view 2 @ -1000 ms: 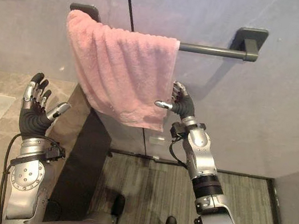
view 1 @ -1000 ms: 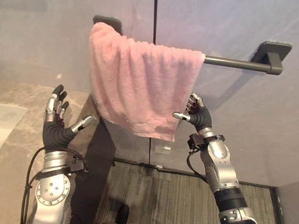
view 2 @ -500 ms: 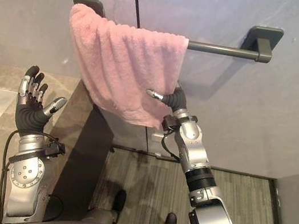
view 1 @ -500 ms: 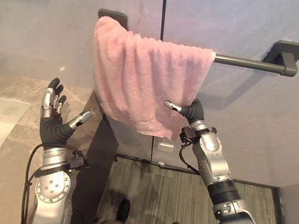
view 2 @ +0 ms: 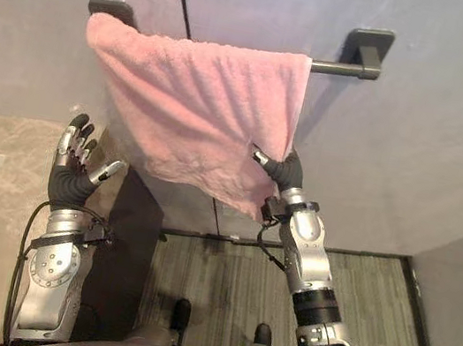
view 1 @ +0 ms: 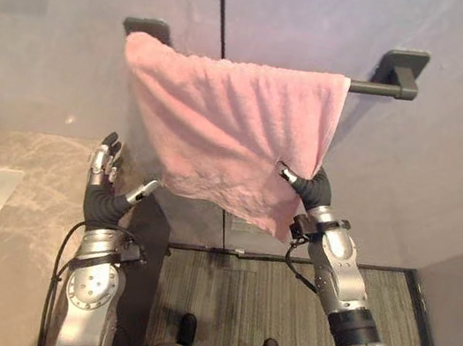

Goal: Organize washtable

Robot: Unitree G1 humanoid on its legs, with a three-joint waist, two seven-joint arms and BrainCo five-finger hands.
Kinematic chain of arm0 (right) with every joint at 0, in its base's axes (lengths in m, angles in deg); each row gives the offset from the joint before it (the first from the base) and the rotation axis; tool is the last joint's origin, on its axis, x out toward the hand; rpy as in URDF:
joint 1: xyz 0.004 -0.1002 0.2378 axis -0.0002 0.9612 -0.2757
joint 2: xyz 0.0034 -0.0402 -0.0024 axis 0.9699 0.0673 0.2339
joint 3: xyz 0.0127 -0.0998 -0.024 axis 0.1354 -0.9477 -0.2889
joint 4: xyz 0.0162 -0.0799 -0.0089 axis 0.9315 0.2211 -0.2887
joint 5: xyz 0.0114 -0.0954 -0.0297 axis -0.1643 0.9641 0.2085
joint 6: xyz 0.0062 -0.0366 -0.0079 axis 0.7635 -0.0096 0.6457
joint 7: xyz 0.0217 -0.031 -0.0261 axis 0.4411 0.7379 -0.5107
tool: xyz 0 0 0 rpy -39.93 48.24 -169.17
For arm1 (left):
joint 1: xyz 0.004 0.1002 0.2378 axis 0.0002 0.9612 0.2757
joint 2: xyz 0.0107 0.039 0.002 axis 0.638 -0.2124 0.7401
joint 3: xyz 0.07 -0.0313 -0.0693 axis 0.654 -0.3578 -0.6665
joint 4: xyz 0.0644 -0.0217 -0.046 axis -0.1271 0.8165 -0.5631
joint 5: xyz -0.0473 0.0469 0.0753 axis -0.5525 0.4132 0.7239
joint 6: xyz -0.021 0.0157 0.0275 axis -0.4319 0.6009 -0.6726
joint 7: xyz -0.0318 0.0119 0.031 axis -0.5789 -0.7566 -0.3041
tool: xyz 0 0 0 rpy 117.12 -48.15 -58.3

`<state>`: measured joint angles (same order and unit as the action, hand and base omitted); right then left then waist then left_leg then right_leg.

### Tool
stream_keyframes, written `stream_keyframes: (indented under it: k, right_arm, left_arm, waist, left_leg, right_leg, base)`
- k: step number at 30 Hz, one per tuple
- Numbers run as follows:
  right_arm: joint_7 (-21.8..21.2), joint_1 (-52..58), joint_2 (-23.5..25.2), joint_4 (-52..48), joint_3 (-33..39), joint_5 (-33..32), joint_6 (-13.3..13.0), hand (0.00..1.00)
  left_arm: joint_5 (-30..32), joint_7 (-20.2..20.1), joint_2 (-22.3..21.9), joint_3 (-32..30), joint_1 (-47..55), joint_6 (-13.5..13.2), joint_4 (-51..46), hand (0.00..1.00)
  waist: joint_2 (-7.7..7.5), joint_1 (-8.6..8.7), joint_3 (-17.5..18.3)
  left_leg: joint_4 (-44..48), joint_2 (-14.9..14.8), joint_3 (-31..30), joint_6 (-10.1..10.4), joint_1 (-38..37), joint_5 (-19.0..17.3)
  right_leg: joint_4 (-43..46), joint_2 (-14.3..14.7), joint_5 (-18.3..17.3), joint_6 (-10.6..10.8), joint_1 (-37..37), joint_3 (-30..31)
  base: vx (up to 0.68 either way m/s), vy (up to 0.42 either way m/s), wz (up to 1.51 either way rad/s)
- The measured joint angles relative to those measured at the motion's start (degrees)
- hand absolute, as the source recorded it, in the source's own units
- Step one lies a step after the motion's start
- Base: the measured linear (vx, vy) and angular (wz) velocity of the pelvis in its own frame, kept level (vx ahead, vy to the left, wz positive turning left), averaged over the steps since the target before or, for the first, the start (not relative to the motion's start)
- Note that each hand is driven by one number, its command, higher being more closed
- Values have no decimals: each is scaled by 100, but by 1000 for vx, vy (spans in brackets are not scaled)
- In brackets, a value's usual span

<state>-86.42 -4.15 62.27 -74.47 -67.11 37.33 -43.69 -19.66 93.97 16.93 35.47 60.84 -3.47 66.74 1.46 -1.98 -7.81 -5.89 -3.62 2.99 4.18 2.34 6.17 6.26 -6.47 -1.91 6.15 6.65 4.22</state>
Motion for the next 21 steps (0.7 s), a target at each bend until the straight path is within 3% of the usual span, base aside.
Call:
stream_keyframes:
  k: [5,12,21]
  right_arm:
    - [-9,199,7,-243,18,34,-89,100]
    - [-101,454,181,-645,-153,-25,-98,100]
    - [-204,673,219,-865,-605,-264,-105,100]
  left_arm:
    - [4,-23,211,273,-292,23,249,0]
    - [-4,41,225,758,-842,59,737,0]
    - [33,611,206,972,-1315,200,1262,0]
  waist:
    - [-1,137,4]
    - [-10,158,72]
    - [0,263,372]
  left_leg:
    - [-8,-8,194,-6,-124,-56]
    - [-6,-8,540,-17,-189,-91]
    - [-8,-7,795,-5,-280,-147]
  right_leg:
    - [-101,14,83,31,-59,183]
    - [-308,34,275,82,-40,519]
    - [-312,72,340,122,15,794]
  base:
    - [-27,20,-22]
    - [8,13,-24]
    - [12,3,-15]
